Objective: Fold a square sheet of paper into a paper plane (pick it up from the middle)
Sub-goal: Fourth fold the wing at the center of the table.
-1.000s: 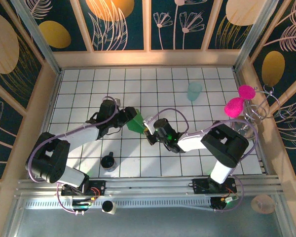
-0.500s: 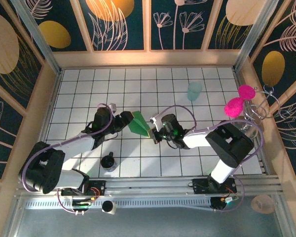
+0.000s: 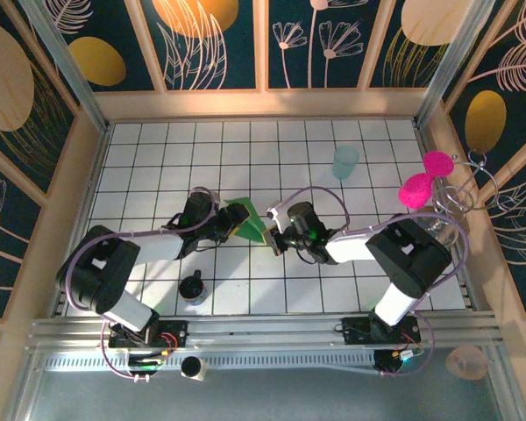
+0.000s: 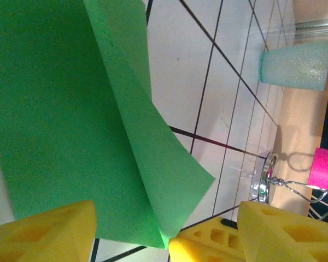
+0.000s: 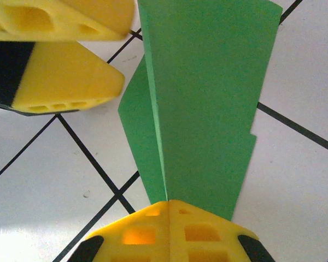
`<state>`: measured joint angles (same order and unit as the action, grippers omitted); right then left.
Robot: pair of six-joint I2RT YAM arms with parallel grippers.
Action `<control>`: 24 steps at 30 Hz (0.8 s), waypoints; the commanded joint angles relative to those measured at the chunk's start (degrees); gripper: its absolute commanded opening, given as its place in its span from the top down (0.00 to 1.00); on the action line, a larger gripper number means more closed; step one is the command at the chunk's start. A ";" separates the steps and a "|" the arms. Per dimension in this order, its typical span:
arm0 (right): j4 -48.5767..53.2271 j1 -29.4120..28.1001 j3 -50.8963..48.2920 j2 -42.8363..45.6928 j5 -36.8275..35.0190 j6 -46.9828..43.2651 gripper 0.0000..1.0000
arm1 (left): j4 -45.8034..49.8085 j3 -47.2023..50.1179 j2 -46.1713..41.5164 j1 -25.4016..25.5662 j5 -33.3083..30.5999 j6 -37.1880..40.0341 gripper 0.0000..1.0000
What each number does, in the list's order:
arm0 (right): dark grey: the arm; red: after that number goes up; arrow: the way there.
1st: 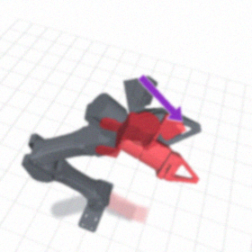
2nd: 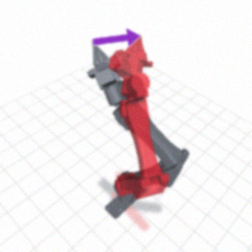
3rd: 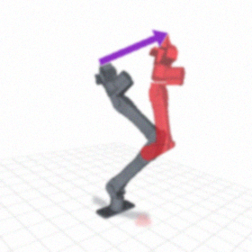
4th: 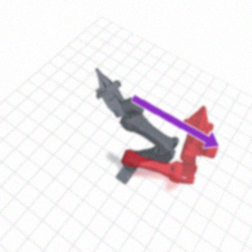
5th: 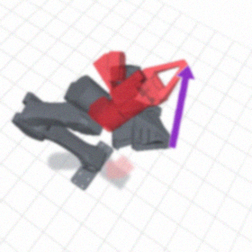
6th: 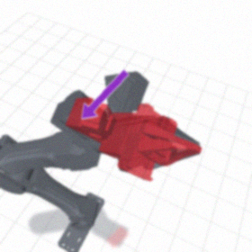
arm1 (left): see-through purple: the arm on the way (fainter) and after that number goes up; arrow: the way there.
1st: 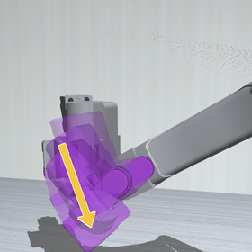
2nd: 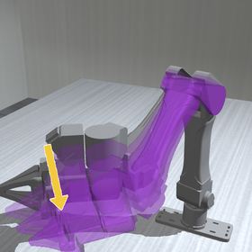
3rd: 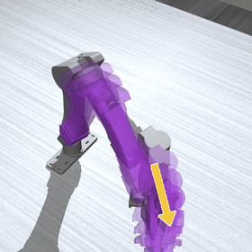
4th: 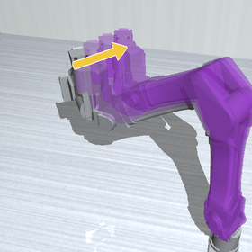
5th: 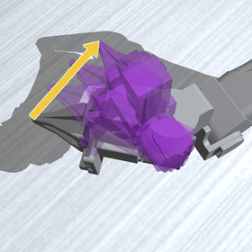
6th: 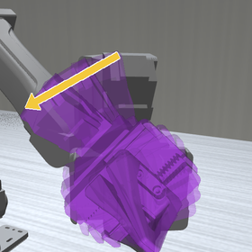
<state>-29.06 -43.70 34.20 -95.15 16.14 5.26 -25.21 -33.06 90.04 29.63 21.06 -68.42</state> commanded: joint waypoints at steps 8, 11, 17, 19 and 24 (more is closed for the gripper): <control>0.62 -1.03 0.52 0.17 -2.91 -2.42 1.00 | 2.78 -6.04 3.77 0.43 0.17 -3.28 0.38; 0.78 -1.36 0.78 0.33 -3.30 -2.88 1.00 | 4.82 -6.56 3.91 0.44 -0.59 -3.39 0.39; 1.37 -2.08 1.40 0.68 -3.90 -3.49 0.95 | 6.12 -6.82 4.53 0.56 -0.50 -3.42 0.48; 1.56 -2.49 1.49 0.89 -4.47 -3.95 0.94 | 6.02 -6.84 4.60 0.65 -0.49 -3.54 0.54; 1.99 -3.09 1.49 1.07 -5.71 -4.90 0.93 | 6.04 -6.98 4.60 0.69 0.12 -4.20 0.65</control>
<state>-27.97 -46.15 34.35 -95.15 12.08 1.83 -20.69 -38.72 93.93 30.02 20.78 -71.05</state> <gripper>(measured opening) 0.071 0.363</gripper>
